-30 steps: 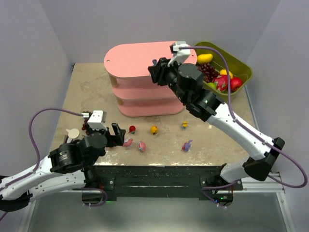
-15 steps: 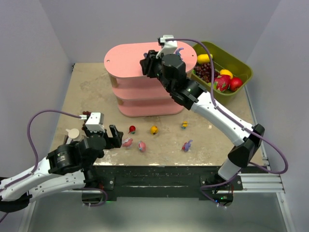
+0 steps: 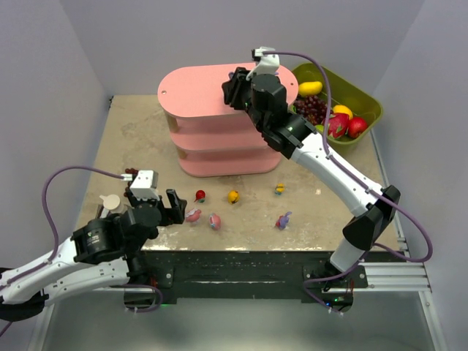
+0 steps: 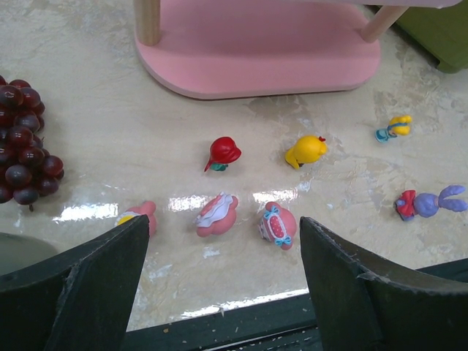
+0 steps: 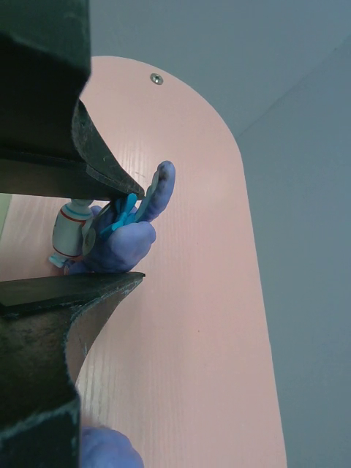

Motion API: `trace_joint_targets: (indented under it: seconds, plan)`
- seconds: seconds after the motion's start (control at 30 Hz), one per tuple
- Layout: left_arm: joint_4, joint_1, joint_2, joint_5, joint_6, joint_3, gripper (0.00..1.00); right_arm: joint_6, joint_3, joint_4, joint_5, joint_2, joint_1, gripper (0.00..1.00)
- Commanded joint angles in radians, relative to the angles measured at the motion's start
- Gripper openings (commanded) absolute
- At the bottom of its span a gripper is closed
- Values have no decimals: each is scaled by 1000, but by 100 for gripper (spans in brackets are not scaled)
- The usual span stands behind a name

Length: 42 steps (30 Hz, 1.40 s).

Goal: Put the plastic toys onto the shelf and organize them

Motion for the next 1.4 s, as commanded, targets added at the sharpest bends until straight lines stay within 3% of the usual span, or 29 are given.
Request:
trace_joint_targets:
  seconds: [0.0, 0.8, 1.37]
  plan:
    - [16, 0, 13, -16, -22, -11, 88, 43, 35, 41, 15, 4, -9, 25]
    - [11, 0, 32, -24, -24, -6, 88, 48, 3, 65, -22, -7, -18, 60]
    - [8, 0, 26, -27, -34, -5, 89, 30, -69, 131, -43, -99, -16, 70]
